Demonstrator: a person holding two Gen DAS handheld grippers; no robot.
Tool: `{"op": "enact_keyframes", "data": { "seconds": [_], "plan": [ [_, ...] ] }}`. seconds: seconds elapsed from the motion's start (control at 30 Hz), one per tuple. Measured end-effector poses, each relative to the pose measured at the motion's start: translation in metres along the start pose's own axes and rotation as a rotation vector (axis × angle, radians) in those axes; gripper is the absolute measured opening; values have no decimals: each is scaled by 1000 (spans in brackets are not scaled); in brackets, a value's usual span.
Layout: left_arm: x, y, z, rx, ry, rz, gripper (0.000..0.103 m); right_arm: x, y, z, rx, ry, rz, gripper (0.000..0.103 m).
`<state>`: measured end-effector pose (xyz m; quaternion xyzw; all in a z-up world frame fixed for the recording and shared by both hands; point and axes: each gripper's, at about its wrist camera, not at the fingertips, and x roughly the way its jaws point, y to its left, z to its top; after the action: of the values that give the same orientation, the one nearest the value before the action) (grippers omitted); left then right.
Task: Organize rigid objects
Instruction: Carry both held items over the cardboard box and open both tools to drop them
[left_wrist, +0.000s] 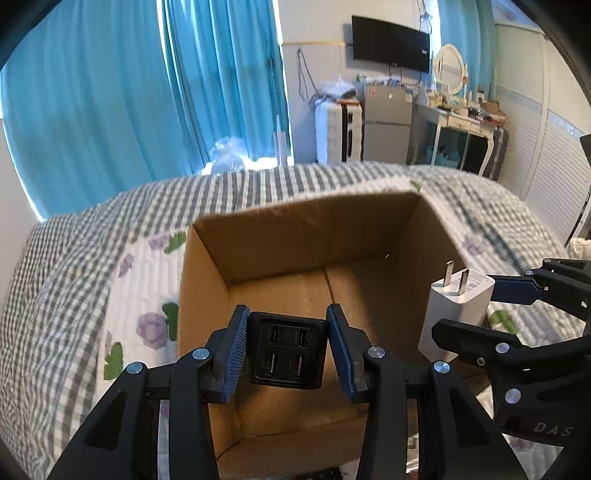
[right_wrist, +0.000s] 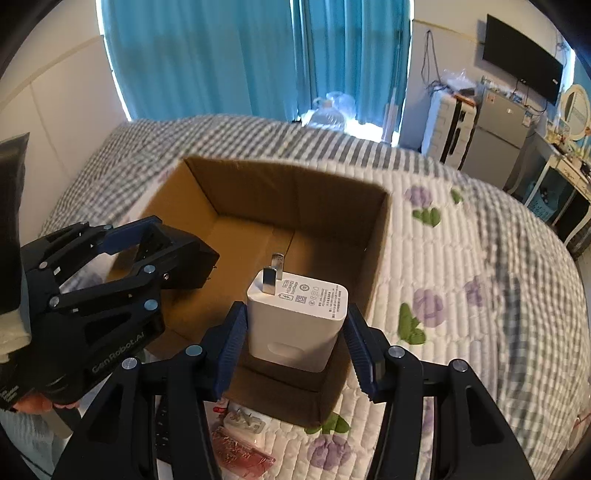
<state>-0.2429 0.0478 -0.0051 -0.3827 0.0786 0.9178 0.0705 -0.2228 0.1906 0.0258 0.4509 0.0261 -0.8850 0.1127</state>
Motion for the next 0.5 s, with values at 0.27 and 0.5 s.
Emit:
{"op": "enact_keyframes", "data": {
  "seconds": [0.27, 0.5],
  "plan": [
    [4, 11, -1, -30, -22, 6, 45, 15, -2, 0, 1, 24, 7, 53],
    [-15, 24, 2, -59, -32, 7, 45, 19, 7, 2, -21, 30, -21, 53]
  ]
}}
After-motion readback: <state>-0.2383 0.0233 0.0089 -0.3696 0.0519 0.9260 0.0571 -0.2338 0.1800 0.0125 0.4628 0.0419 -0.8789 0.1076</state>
